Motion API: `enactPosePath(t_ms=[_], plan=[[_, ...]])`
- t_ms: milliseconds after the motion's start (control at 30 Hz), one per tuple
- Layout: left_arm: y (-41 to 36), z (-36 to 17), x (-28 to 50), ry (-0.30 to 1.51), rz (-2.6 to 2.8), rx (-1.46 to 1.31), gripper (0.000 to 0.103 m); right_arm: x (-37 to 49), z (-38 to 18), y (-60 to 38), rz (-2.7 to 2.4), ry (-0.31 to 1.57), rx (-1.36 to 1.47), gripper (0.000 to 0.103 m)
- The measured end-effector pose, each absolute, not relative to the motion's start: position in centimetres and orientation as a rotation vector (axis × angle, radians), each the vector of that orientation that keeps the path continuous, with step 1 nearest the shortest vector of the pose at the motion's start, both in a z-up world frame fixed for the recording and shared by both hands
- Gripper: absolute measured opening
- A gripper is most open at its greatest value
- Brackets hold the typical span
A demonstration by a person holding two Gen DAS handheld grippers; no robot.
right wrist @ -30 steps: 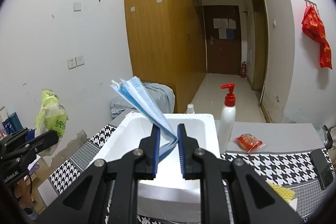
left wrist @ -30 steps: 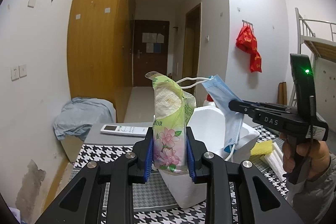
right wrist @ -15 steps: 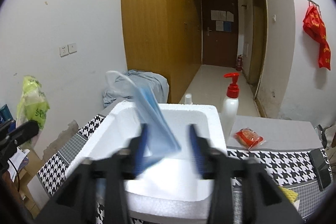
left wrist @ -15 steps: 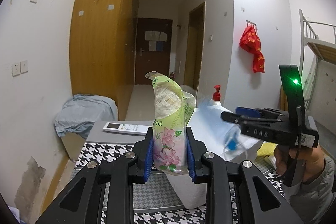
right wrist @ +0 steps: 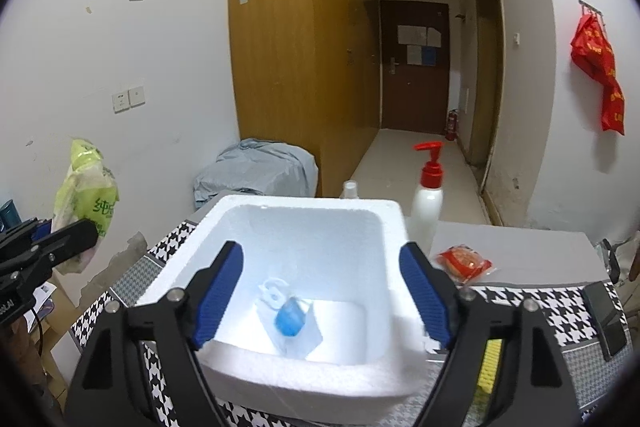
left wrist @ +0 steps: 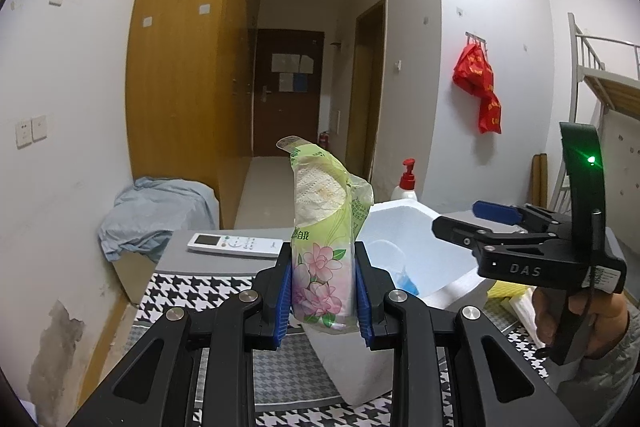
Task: Organize soft objects
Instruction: 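Open right gripper to drop the blue masks into the foam box, then lower the tissue pack into the foam box and open left gripper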
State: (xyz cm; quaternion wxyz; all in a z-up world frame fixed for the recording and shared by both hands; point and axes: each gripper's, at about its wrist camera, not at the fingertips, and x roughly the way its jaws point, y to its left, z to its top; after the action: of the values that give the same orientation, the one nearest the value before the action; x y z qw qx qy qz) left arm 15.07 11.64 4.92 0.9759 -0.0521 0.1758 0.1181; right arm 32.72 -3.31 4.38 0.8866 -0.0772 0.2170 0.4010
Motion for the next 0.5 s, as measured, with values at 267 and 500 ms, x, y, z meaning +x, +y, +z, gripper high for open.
enactPosePath(t_ms=[267, 500], plan=[[10.6, 4.9, 16.5, 0.366, 0.214, -0.096, 0.029, 33.2, 4.6, -6.3, 0.783, 0.439, -0.120, 0.097], [9.4, 5.0, 18.1, 0.384, 0.186, -0.088, 0.029, 33.3, 4.6, -8.5, 0.758, 0.428, -0.097, 0.097]])
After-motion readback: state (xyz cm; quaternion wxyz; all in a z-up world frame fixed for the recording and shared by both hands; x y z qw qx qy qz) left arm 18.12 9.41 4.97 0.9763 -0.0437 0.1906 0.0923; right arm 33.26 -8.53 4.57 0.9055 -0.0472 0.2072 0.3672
